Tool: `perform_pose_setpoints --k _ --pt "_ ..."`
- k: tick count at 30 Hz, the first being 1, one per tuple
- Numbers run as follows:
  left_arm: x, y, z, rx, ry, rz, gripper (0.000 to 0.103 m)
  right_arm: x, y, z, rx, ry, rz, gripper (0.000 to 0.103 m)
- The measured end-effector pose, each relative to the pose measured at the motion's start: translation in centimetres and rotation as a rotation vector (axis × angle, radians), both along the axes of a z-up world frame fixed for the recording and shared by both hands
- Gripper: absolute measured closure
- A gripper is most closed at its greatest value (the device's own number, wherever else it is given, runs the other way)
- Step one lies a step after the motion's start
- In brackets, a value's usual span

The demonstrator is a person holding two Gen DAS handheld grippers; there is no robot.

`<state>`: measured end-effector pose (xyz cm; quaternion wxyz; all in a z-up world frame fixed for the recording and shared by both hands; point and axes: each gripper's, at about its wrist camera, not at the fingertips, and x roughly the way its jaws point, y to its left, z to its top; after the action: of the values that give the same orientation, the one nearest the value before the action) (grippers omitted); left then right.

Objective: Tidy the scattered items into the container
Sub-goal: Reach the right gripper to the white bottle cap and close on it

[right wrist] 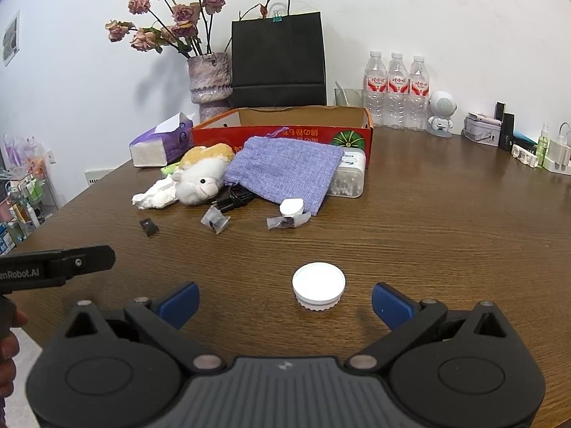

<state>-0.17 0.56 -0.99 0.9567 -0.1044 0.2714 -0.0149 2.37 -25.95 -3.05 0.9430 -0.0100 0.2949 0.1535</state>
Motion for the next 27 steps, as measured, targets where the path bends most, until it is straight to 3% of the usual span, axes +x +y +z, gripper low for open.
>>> perform_pose_setpoints --k 19,27 --pt "1.0 0.7 -0.9 -0.01 0.045 0.036 0.0 0.3 -0.2 -1.1 -0.003 0.026 -0.029 0.0" --pt "3.6 1.1 -1.0 0.013 0.061 0.055 0.0 1.8 -0.4 -2.2 0.002 0.018 -0.065 0.01"
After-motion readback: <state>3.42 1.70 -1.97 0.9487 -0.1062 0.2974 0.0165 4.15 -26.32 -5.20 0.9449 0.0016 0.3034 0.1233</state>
